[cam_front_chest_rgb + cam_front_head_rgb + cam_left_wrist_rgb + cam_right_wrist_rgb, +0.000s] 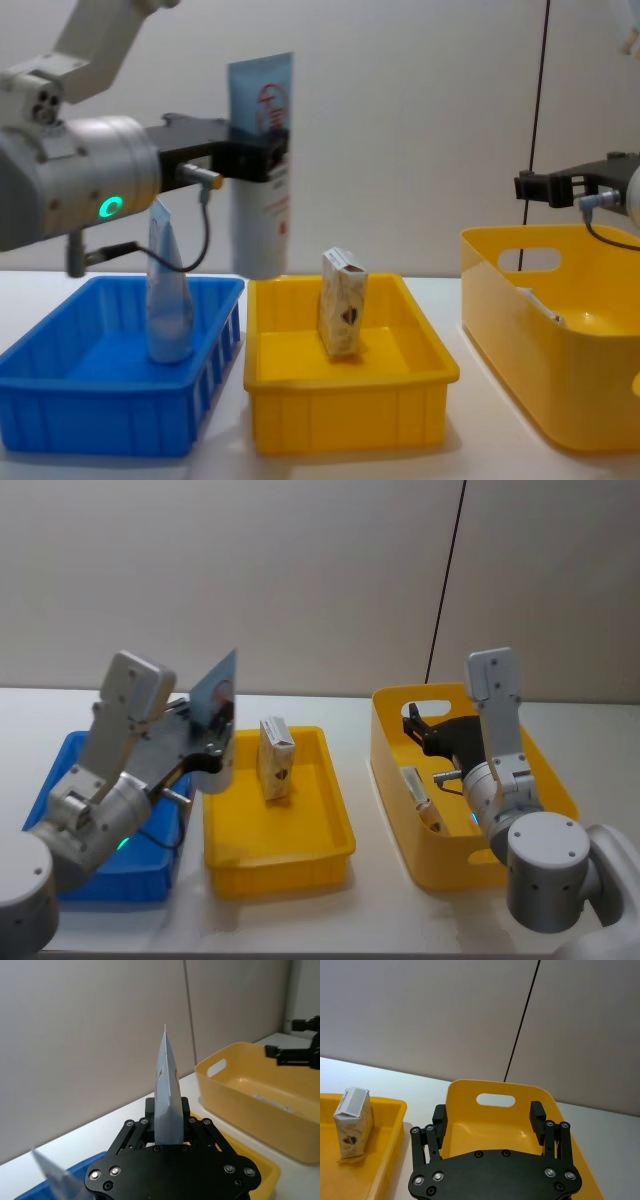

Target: Bimanual collaborative sorting of washing and personal care products

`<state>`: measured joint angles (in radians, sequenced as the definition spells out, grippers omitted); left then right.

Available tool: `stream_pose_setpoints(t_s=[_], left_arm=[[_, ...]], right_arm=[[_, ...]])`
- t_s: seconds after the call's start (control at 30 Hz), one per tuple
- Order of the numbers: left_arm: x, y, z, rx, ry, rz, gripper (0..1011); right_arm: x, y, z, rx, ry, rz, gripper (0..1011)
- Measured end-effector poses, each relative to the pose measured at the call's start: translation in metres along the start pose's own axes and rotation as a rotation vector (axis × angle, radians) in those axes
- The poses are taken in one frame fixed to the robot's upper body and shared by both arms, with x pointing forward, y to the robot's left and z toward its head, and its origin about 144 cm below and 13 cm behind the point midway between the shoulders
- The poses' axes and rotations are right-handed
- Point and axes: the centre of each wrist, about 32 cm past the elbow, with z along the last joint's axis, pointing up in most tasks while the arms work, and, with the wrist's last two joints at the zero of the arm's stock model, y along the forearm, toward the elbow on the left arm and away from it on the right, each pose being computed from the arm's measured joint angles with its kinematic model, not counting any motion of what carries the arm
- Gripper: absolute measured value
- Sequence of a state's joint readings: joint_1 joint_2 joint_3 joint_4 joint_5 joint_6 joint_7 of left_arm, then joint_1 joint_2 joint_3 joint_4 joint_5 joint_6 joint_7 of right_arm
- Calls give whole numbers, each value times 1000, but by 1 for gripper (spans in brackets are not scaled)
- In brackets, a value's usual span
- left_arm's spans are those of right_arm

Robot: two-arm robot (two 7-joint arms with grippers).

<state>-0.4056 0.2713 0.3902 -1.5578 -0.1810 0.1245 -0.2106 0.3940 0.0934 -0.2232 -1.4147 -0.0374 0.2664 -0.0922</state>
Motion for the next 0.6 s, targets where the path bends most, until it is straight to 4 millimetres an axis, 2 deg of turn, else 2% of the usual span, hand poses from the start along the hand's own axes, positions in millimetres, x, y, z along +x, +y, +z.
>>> stream_pose_setpoints(t_s=[0.6], left_arm=[[-17,-52,12,-56,32,-227,228]], right_arm=[[0,0,0,0,0,0,1004]])
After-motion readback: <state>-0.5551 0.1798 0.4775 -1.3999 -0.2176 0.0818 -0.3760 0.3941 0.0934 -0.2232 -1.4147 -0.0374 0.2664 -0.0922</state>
